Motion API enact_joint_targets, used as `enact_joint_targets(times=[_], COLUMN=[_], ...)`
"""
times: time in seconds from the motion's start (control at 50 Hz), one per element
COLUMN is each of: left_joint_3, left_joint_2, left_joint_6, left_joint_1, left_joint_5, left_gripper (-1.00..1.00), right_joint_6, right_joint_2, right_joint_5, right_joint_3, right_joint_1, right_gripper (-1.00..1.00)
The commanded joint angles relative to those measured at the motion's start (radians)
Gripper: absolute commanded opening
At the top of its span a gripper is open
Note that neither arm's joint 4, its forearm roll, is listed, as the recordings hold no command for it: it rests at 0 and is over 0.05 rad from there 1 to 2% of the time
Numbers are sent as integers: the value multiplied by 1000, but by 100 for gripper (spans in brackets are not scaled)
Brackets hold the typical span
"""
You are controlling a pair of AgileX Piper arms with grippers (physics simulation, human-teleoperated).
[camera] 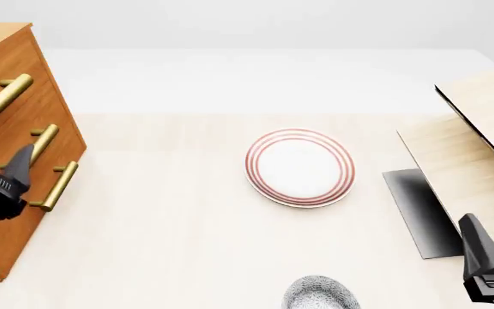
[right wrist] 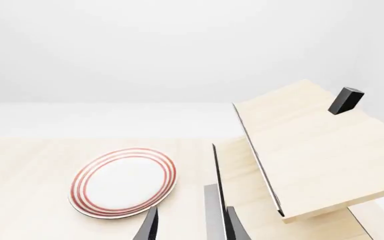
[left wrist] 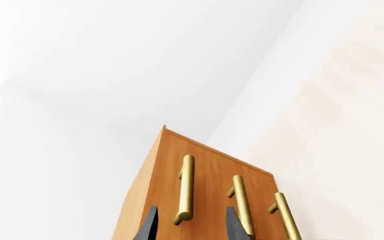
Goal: Open the top drawer of the cabinet and put the bowl in it.
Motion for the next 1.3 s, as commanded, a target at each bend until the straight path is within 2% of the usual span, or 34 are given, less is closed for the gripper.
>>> enact_joint_targets(times=[0.02, 0.22, 0.56, 0.76, 0.84, 0.96, 1.3], left_joint_3=[-17, -21, -29, -37, -58, -33, -49], left_joint_2=[36, 75, 149, 173, 173, 235, 368], left_joint_6=[95, 175, 244, 249, 229, 261, 260], left_joint_1=[16, 27, 82, 103, 98, 117, 135], left_joint_5=[-20, -49, -100, -116, -95, -176, -277], left_gripper=[100, 100, 100, 100, 100, 100, 100], right_joint_6=[0, 0, 0, 1, 0, 0, 0], right_joint_2=[-1, -1, -1, -1, -1, -1, -1], right_joint_5=[0, 0, 0, 0, 0, 0, 0], right_joint_3=[1, 1, 1, 1, 1, 1, 1], right_joint_1=[-1, -1, -1, -1, -1, 0, -1], right_gripper=[100, 100, 100, 100, 100, 100, 100])
